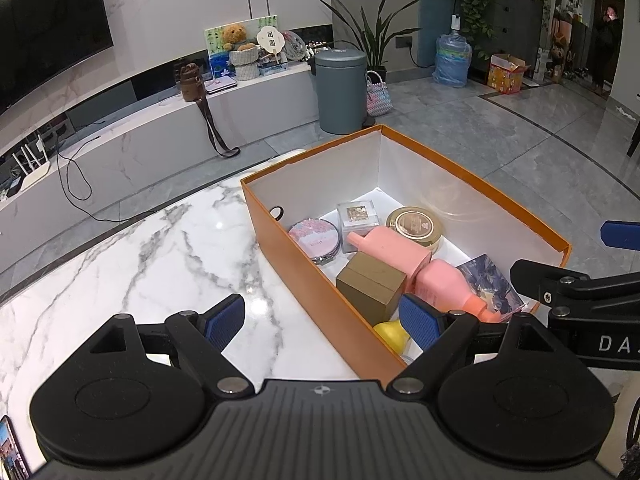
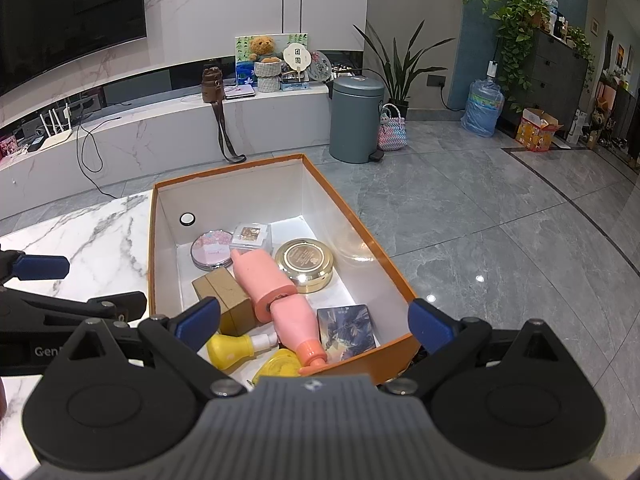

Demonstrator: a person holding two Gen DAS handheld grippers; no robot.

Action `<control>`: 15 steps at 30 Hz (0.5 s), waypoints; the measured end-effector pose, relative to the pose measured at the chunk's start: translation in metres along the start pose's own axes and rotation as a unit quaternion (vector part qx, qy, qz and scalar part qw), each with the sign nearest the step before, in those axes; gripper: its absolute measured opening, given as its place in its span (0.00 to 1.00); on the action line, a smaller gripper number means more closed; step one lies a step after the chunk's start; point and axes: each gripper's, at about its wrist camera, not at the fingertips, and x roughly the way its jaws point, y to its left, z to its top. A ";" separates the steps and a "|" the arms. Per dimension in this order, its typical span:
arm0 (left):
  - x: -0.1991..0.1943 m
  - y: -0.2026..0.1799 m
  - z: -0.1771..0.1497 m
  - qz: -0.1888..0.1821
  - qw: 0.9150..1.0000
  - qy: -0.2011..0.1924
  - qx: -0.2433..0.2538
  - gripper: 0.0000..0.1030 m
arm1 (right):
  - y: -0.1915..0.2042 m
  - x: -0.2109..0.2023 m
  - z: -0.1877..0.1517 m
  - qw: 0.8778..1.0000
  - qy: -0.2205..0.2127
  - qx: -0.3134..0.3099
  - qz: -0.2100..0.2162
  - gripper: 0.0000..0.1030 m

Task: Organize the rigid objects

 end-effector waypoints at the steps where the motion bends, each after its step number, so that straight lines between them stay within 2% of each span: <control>1: 0.000 0.000 0.000 0.000 1.000 0.000 0.000 0.99 | 0.000 0.000 0.000 1.000 0.000 0.000 0.000 0.95; 15: 0.000 0.001 0.000 0.001 1.000 0.000 0.001 0.99 | 0.000 0.000 0.000 1.000 0.000 0.000 0.000 0.95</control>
